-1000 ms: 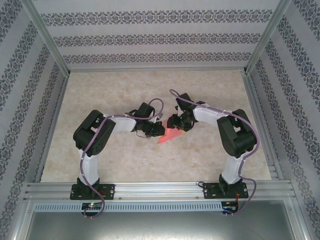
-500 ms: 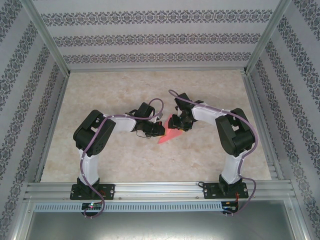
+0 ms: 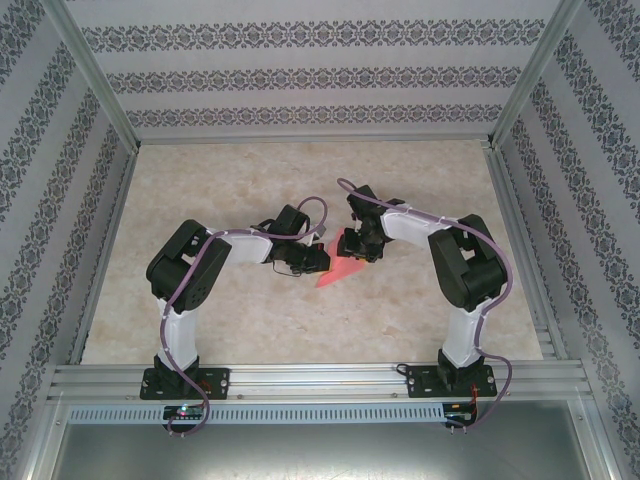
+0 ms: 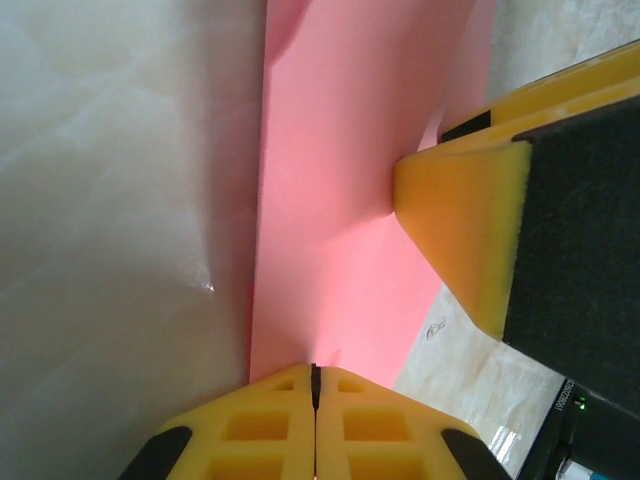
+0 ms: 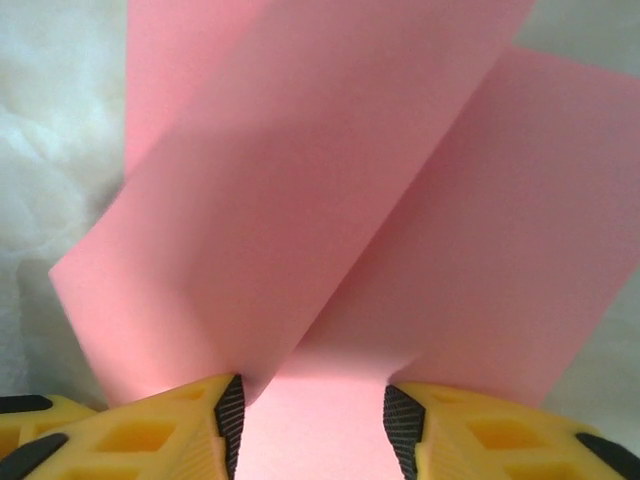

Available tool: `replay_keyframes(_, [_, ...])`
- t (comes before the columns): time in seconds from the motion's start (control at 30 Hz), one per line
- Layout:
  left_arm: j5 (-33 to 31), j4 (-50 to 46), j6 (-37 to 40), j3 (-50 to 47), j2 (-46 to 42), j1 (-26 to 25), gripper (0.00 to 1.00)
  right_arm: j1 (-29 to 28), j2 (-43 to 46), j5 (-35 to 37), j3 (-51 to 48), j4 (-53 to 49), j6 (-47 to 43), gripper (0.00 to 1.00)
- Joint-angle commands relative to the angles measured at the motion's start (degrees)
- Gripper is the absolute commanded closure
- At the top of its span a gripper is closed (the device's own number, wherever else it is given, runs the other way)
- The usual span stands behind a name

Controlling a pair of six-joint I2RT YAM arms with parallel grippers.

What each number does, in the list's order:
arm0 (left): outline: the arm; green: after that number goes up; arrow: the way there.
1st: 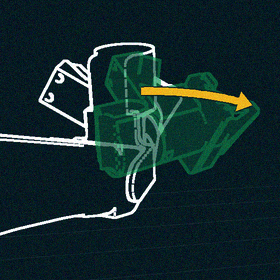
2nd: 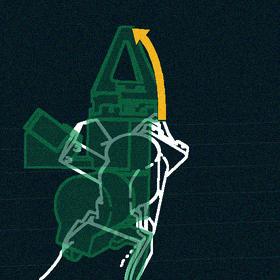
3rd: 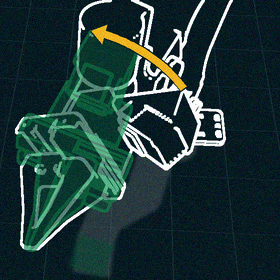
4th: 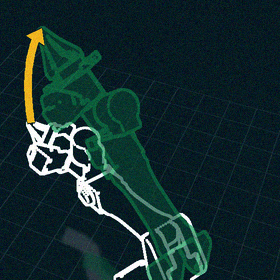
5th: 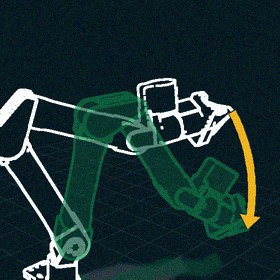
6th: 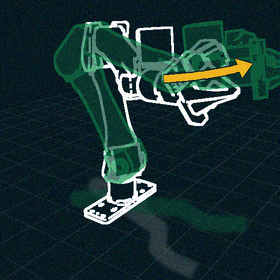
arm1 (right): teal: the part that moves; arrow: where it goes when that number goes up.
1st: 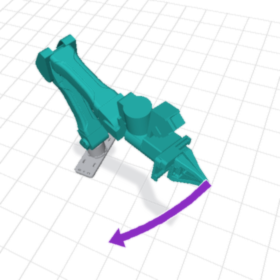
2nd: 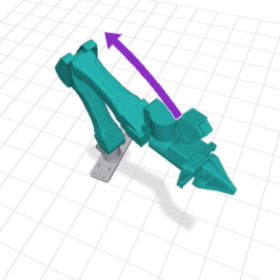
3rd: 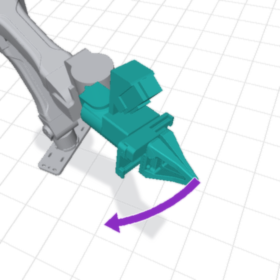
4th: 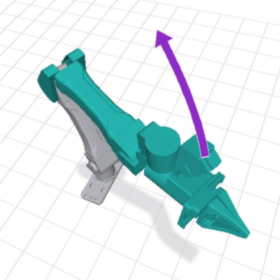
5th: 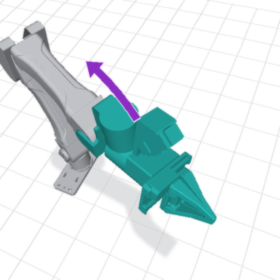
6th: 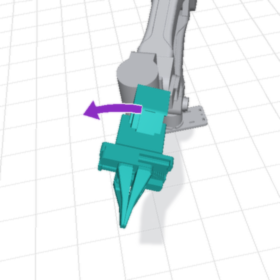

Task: Fold a paper plane with a square sheet of paper (pick it up from the middle)
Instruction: Fourth fold the wing at the center of the table.

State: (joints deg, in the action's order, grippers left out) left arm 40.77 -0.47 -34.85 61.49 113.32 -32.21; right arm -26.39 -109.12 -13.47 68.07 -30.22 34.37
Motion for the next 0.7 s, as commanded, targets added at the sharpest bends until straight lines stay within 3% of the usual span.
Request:
replay_keyframes(0.0, [1.23,-1.05,1.32,-0.24,-0.39,-0.50,0.93,0.46,-3.21,-0.12,-5.56,3.23,-0.06,0.46])
replay_keyframes(0.17, [1.01,-2.55,1.55,0.08,0.26,-0.51,0.95,0.90,-1.00,-2.75,-7.23,6.33,-0.05,0.35])
replay_keyframes(0.67, [1.66,-2.36,2.42,-0.17,-0.57,-0.52,0.94,0.38,-7.57,9.20,-2.94,-5.75,7.18,0.34])
